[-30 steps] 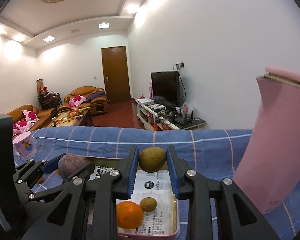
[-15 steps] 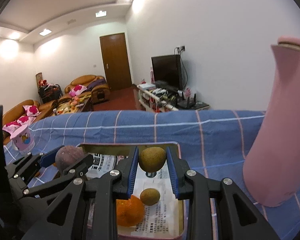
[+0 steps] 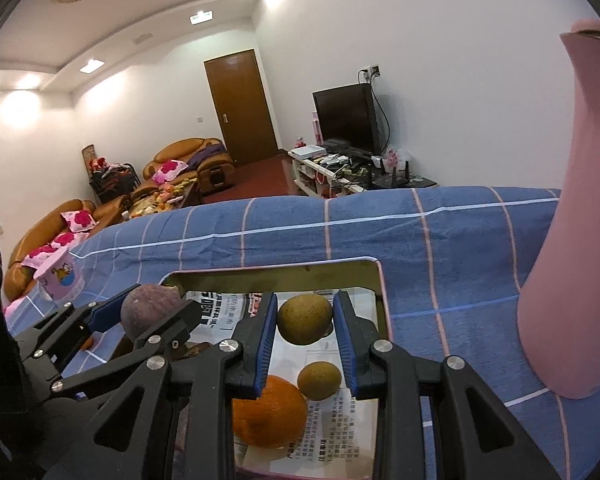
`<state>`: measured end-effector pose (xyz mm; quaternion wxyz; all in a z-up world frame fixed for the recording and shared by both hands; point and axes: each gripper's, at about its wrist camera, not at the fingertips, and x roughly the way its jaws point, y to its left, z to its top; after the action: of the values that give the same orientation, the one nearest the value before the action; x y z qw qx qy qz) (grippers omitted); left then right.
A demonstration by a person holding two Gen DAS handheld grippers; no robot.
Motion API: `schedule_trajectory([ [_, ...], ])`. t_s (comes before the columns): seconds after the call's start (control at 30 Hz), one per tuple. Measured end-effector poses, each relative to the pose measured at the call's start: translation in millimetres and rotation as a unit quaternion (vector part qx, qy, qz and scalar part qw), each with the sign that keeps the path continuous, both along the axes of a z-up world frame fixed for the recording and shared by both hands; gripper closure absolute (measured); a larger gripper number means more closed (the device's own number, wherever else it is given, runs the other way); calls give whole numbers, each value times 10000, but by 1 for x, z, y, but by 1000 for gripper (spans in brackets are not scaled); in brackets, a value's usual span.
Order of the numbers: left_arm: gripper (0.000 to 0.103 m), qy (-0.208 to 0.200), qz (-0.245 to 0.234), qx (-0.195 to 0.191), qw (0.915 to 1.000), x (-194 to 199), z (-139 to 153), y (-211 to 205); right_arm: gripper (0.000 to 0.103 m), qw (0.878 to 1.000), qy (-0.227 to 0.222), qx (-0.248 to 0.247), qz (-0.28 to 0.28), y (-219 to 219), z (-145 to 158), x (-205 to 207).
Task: Organize fruits
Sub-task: 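Lower the purple fruit into the tin with the left gripper while the right releases the green fruit, then withdraw both open grippers from the tin toward the remaining fruits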
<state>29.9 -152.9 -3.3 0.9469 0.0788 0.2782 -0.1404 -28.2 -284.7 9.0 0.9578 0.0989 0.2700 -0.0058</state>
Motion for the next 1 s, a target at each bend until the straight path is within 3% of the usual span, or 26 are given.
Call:
schedule_trajectory([
  [0.07, 48, -98, 39, -17, 9999, -3, 1, 2, 70, 10000, -31, 62, 18, 0, 0, -1],
  [0.13, 34, -219, 74, 45, 9997, -8, 1, 0, 57, 9999, -78, 103, 11, -1, 1, -2],
  [0.17, 29, -272, 82, 78, 9996, -9, 2, 0, 40, 9998, -95, 160, 20, -2, 1, -3],
  [0.2, 23, -345, 88, 104, 9993, -12, 3, -1, 30, 9997, -114, 208, 31, -1, 1, -3],
  [0.3, 18, -523, 68, 91, 9986, -18, 6, 0, 28, 9994, -271, 201, 58, 2, 4, -8],
  [0.4, 0, -728, 155, 66, 9972, -25, 9, 5, 28, 9985, -508, -127, -136, 8, 12, -15],
  [0.67, 0, -986, 180, 190, 9948, -30, 13, 16, 26, 9898, -847, -864, -755, 14, 17, -22],
  [1.0, 0, -1236, 513, 93, 9910, -35, 19, 53, 26, 9851, -1222, -933, -774, 16, 20, -33],
])
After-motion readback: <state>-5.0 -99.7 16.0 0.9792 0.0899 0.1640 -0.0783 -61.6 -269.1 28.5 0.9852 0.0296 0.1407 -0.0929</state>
